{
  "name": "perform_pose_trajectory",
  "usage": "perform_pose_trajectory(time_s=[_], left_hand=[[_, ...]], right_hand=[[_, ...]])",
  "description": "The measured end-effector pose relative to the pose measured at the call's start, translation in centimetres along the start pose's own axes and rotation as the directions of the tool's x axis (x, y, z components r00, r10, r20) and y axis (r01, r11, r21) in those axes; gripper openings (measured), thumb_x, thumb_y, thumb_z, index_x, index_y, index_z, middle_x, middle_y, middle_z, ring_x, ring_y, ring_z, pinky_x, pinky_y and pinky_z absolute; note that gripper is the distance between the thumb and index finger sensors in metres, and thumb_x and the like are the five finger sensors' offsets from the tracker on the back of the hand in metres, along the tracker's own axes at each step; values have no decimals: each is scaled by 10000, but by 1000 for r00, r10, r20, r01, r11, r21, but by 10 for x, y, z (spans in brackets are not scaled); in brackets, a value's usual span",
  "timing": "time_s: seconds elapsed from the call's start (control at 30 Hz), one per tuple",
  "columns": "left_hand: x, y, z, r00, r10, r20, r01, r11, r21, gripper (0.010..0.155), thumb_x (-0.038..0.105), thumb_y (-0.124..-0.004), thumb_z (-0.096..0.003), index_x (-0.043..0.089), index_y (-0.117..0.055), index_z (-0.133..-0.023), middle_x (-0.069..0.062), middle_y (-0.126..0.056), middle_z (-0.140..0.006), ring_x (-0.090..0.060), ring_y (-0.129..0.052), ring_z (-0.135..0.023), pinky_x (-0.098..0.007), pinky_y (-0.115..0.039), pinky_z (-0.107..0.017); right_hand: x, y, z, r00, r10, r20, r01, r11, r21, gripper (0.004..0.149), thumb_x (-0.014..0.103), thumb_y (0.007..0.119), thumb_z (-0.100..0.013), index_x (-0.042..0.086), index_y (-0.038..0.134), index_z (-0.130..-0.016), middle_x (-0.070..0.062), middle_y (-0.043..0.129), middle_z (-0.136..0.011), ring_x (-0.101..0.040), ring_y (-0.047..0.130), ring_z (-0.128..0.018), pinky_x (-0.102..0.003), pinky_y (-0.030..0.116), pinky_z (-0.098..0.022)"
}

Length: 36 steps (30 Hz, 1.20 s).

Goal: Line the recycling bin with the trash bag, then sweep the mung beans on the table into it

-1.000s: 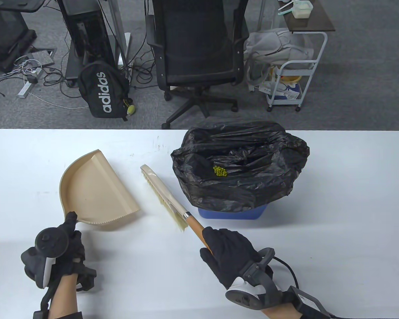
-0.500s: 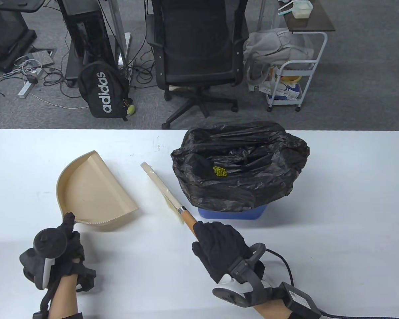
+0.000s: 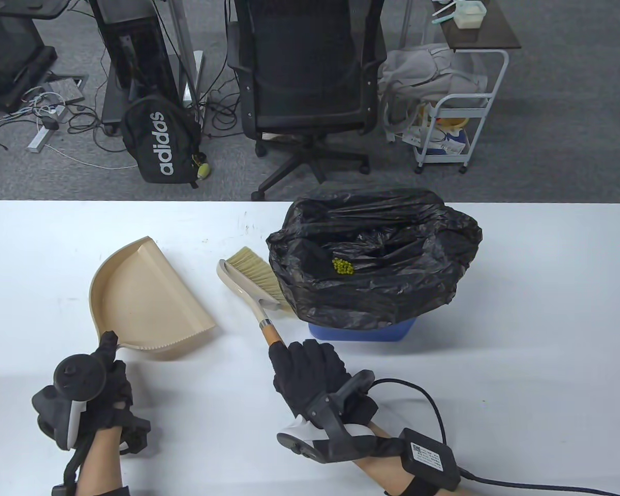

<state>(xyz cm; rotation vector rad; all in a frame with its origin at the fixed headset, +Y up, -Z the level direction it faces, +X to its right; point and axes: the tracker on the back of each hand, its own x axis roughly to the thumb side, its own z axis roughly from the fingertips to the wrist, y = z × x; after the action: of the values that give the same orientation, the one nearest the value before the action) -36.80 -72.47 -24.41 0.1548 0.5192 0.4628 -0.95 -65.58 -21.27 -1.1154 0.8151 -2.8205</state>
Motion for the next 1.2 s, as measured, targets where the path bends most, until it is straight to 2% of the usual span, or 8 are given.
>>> perform_pose_trajectory(time_s=[0.3, 0.47, 0.73, 0.97, 1.13, 1.2], left_hand=[[0, 0, 0, 1000, -6, -6, 6, 1000, -1, 575, 180, -884, -493, 232, -770, -1054, -263, -896, -983, -565, -906, -845, -783, -695, -585], [0, 0, 0, 1000, -4, -5, 4, 1000, -3, 576, 180, -884, -492, 232, -769, -1054, -265, -896, -983, -563, -907, -845, -782, -696, -585], [0, 0, 1, 1000, -8, -1, 8, 1000, -12, 576, 179, -884, -492, 231, -769, -1054, -264, -897, -982, -565, -907, -844, -783, -695, -585], [1, -2, 2, 1000, -21, -1, 21, 1000, -23, 575, 177, -885, -492, 230, -772, -1053, -267, -898, -981, -565, -906, -845, -786, -694, -583], [2, -2, 2, 1000, -23, -2, 23, 999, -24, 578, 178, -884, -492, 232, -768, -1055, -269, -896, -982, -565, -906, -845, -786, -693, -584], [2, -2, 2, 1000, -27, -4, 27, 999, -24, 578, 178, -884, -493, 235, -766, -1056, -268, -896, -982, -567, -905, -845, -786, -692, -585]], right_hand=[[4, 30, -6, 989, -121, -82, 132, 979, 156, 654, 316, 831, -481, -91, 750, -986, -304, 994, -723, -510, 1024, -600, -608, 854, -421], [5, 52, -5, 972, -193, -137, 226, 929, 293, 729, 329, 836, -478, -118, 664, -1027, -321, 956, -770, -526, 998, -637, -612, 842, -438], [14, 85, 7, 967, -167, -191, 238, 853, 463, 822, 338, 862, -468, -143, 552, -1058, -322, 900, -837, -547, 945, -725, -626, 822, -468], [18, 98, 12, 981, -98, -165, 167, 856, 489, 829, 332, 855, -473, -150, 526, -1062, -336, 859, -875, -567, 906, -769, -647, 796, -493], [21, 108, 15, 984, -83, -156, 155, 828, 538, 847, 330, 853, -476, -158, 489, -1066, -340, 823, -902, -570, 874, -802, -659, 774, -512], [23, 110, 17, 987, -70, -148, 137, 844, 519, 844, 322, 857, -473, -160, 496, -1065, -347, 818, -905, -577, 871, -801, -667, 769, -510]])
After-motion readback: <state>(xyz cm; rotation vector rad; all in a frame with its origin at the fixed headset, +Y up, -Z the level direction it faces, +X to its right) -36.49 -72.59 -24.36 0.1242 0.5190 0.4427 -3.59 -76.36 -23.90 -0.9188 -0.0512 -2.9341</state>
